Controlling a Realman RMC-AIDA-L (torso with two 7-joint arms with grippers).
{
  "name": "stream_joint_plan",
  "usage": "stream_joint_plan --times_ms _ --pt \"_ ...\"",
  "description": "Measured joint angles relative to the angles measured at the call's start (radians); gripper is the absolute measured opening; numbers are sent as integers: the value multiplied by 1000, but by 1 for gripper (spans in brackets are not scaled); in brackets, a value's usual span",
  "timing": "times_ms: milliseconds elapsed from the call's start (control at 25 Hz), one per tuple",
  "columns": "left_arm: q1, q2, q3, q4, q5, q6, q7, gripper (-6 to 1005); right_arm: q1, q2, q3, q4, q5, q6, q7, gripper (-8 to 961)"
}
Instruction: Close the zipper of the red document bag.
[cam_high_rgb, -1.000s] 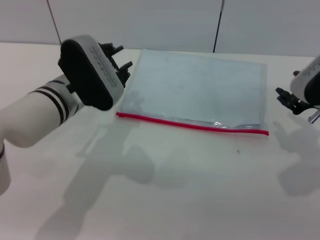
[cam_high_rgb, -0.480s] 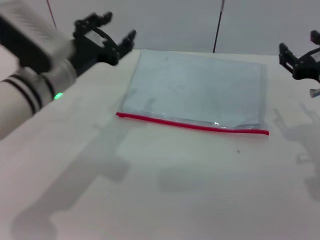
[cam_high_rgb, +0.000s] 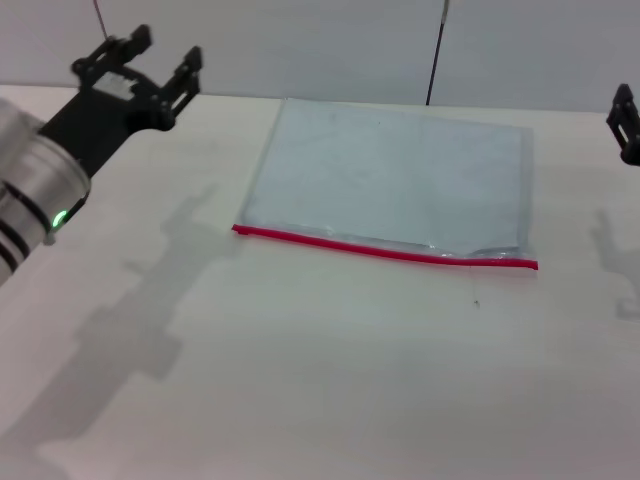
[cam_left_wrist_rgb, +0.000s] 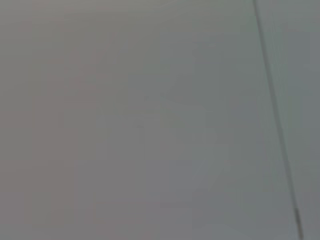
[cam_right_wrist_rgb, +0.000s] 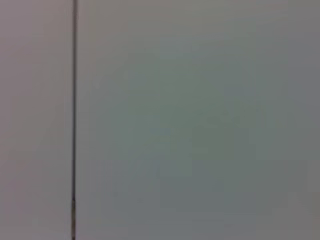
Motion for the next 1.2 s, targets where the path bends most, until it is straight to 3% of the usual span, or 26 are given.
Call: stream_joint_plan --times_ms 160,920,1200 --pt "1 -5 2 -60 -92 -32 77 644 18 0 -13 53 13 31 28 701" --pt "-22 -3 -14 -108 -101 -47 83 643 33 6 -41 79 34 61 29 697" --pt "-25 0 -15 -118 -101 -47 87 643 53 4 -138 140 138 168 29 697"
